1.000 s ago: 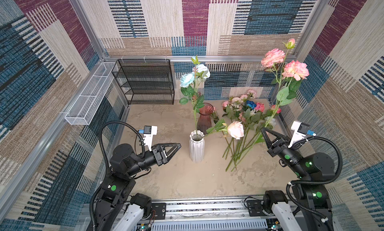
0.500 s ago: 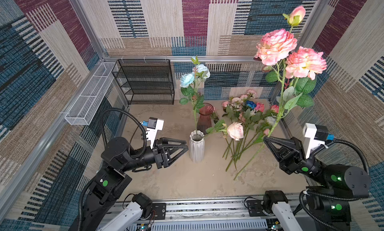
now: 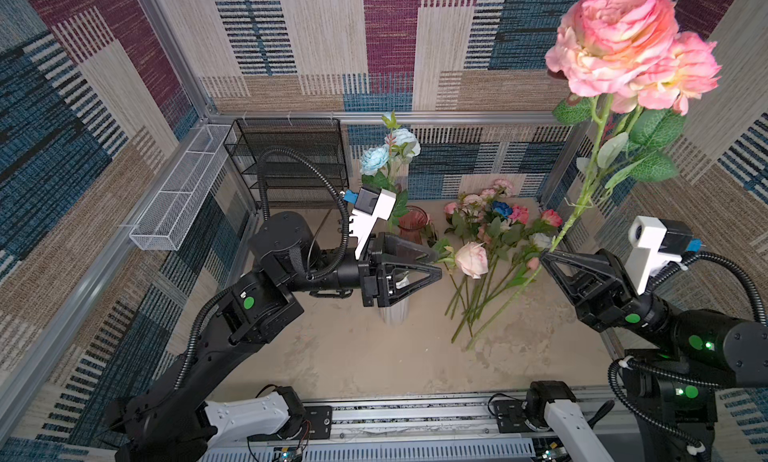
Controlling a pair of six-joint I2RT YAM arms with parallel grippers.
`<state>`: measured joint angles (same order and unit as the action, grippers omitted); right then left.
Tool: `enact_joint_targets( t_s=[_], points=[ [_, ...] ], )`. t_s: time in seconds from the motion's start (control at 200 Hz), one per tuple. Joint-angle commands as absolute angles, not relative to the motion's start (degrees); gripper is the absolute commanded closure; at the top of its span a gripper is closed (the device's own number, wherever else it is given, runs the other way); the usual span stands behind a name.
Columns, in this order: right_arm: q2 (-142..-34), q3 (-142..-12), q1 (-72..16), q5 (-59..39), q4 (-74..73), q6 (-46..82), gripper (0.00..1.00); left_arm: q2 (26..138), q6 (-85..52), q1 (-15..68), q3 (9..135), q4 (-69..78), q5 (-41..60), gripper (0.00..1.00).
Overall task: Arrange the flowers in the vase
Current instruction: 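Carry the pink roses toward the white vase while the left gripper rises toward center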
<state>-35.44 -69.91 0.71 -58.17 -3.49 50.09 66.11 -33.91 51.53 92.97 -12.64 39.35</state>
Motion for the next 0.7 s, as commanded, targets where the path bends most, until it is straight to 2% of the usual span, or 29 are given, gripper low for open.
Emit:
enact_joint_targets(
  t_s=[0.0, 0.18, 0.556, 0.696],
  points=[
    [-37.75, -73.20, 0.70, -59.05, -8.89, 53.93, 1.00, 69.21, -29.96, 51.77, 98.11, -11.14, 41.47, 0.37],
    [-41.81, -76.30, 0.70, -59.33, -14.43, 59.04, 1.00, 76.94, -28.68, 52.47, 109.69, -14.70, 43.49, 0.35],
    [-45.22, -80.20, 0.70, -59.95, -14.42, 59.33, 1.00, 88.97, -26.73, 53.52, 125.83, -20.20, 45.74, 0.34],
    [-46.01, -81.73, 0.70, -59.42, -14.33, 59.39, 1.00, 95.29, -22.06, 56.71, 134.87, -29.94, 45.70, 0.34]
  ],
)
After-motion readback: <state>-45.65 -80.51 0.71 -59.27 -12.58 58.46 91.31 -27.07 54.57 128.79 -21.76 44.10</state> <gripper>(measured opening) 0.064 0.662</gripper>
